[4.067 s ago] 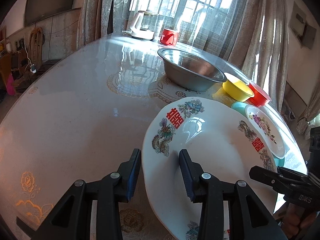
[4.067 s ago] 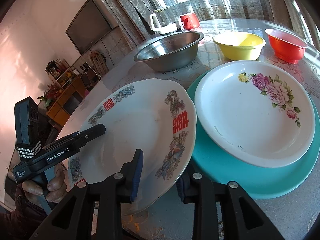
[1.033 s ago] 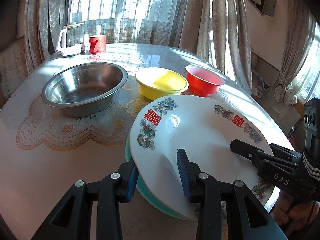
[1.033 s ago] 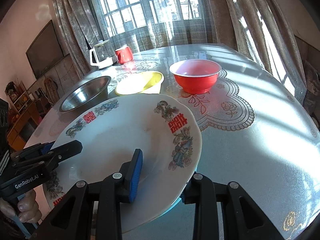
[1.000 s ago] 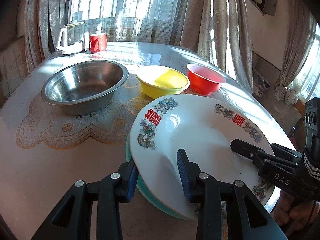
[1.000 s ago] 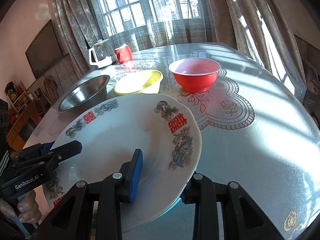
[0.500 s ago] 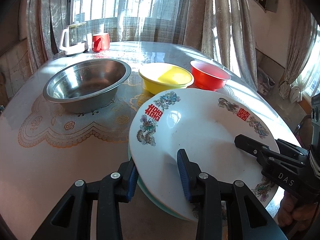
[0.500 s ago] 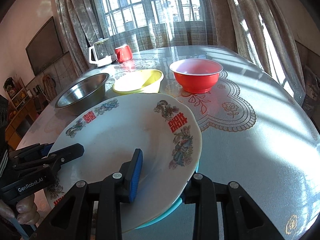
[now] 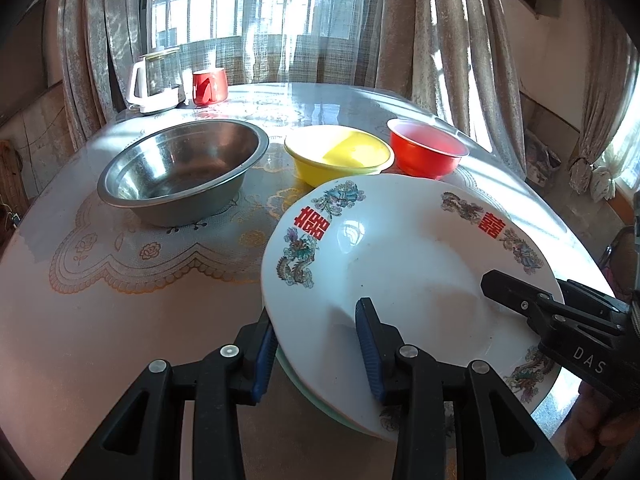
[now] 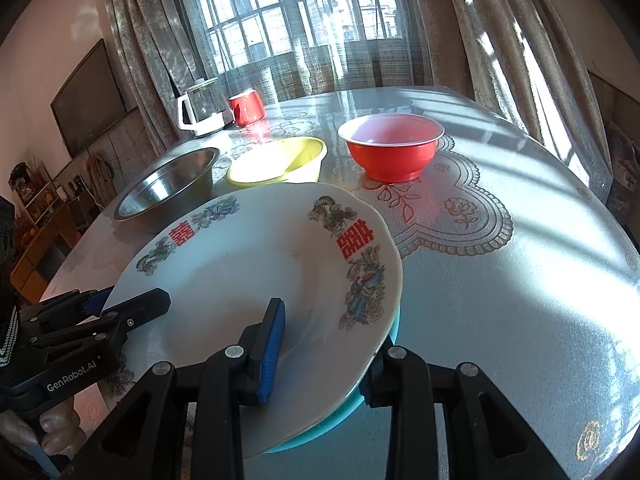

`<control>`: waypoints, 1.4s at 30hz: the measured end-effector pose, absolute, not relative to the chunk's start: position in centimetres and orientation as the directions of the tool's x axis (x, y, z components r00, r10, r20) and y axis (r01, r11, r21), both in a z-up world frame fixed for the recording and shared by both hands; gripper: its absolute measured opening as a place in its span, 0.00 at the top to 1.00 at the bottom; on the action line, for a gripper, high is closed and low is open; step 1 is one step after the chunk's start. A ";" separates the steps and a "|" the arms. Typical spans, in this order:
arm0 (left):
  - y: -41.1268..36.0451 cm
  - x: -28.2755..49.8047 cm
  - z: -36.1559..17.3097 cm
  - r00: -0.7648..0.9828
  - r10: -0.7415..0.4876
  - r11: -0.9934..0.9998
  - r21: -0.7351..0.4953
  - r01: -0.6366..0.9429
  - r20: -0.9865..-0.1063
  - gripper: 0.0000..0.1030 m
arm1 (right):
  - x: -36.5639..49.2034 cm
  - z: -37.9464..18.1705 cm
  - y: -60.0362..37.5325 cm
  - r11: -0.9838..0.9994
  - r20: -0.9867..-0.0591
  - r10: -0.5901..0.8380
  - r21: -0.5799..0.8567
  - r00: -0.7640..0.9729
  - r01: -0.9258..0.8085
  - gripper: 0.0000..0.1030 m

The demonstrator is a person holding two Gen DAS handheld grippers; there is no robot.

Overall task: Organize plates and bowls
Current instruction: 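Lower the red-character plate onto the rose plate stack and open the left gripper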

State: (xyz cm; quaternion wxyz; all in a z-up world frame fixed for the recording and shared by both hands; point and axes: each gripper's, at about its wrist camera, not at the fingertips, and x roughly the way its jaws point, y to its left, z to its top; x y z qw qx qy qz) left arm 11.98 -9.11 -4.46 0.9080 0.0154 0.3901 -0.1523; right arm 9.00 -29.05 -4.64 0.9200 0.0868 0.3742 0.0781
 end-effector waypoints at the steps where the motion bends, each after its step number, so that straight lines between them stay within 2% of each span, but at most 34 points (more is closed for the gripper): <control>1: -9.1 11.9 -4.4 0.650 -0.263 0.954 -0.090 0.287 -0.713 0.63 | 8.9 -4.6 -29.2 0.971 -0.674 0.214 0.227 0.707 -0.078 0.69; 11: -8.9 11.3 -4.2 0.660 -0.261 0.955 -0.091 0.281 -0.705 0.63 | 7.3 -3.7 -29.9 0.970 -0.655 0.200 0.236 0.729 -0.054 0.69; 13: -8.8 11.2 -4.1 0.662 -0.258 0.957 -0.091 0.277 -0.704 0.63 | 7.1 -3.7 -29.7 0.975 -0.653 0.181 0.217 0.735 -0.047 0.72; 20: -8.5 10.8 -3.9 0.670 -0.251 0.960 -0.093 0.263 -0.699 0.62 | 7.0 -4.2 -29.7 0.973 -0.647 0.182 0.227 0.740 -0.041 0.75; 33: -7.1 10.4 -3.3 0.683 -0.258 0.963 -0.121 0.242 -0.684 0.59 | 6.7 -3.6 -30.8 0.957 -0.661 0.202 0.289 0.723 -0.003 0.73; 42: -5.4 9.8 -2.5 0.697 -0.270 0.962 -0.164 0.217 -0.665 0.54 | 6.4 -2.7 -32.3 0.958 -0.657 0.119 0.272 0.745 0.087 0.69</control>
